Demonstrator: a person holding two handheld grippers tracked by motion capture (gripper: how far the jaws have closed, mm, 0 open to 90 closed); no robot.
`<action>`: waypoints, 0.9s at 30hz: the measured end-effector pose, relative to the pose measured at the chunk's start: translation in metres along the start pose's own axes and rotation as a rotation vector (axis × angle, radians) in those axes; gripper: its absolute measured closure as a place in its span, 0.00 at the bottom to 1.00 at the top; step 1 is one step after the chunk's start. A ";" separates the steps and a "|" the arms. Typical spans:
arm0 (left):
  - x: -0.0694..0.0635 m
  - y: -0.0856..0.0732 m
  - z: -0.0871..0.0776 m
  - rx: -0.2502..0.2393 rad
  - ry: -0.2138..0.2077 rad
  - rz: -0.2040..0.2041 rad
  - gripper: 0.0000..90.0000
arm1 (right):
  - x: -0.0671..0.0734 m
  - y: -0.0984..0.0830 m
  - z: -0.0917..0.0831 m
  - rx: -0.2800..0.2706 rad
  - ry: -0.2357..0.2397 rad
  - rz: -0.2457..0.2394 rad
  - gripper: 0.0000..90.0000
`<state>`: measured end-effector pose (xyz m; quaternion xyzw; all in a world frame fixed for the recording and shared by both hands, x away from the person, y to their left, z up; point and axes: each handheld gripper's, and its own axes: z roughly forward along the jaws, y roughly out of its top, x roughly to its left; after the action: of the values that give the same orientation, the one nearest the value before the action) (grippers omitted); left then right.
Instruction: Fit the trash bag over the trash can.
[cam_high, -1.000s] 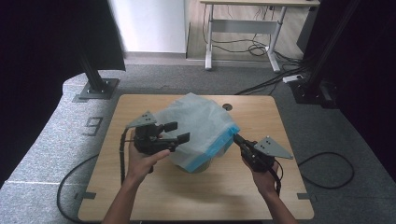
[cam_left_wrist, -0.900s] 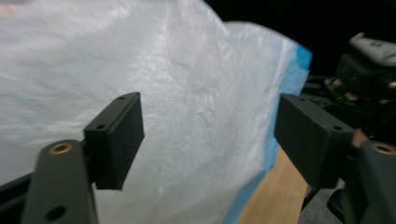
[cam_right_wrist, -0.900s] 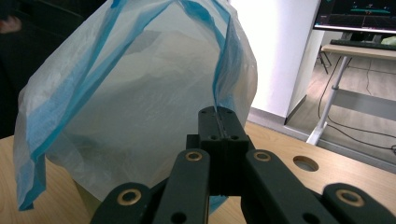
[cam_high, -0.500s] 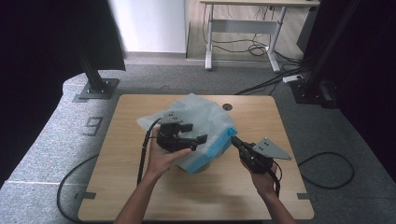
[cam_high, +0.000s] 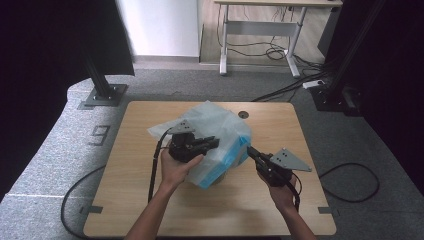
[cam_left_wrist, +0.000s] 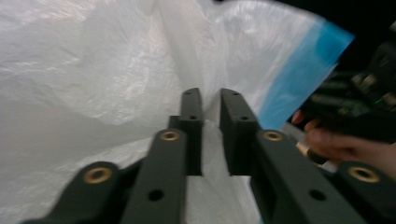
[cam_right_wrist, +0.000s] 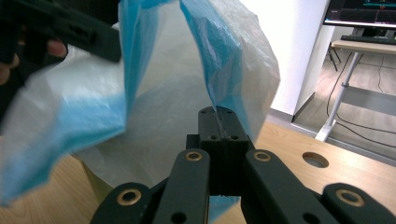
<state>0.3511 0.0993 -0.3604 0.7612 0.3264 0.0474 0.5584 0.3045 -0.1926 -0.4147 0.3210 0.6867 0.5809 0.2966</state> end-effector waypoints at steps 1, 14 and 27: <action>0.001 0.000 0.000 -0.003 -0.004 -0.001 0.96 | -0.001 -0.001 0.000 0.001 -0.001 0.003 0.99; 0.012 0.000 -0.009 -0.161 -0.054 -0.055 1.00 | -0.021 -0.014 -0.002 0.031 -0.046 0.042 0.99; 0.026 0.001 -0.010 -0.212 -0.076 -0.115 1.00 | -0.024 -0.022 -0.004 0.045 -0.062 0.026 0.99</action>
<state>0.3674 0.1219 -0.3635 0.6791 0.3412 0.0204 0.6496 0.3143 -0.2160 -0.4355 0.3543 0.6859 0.5588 0.3029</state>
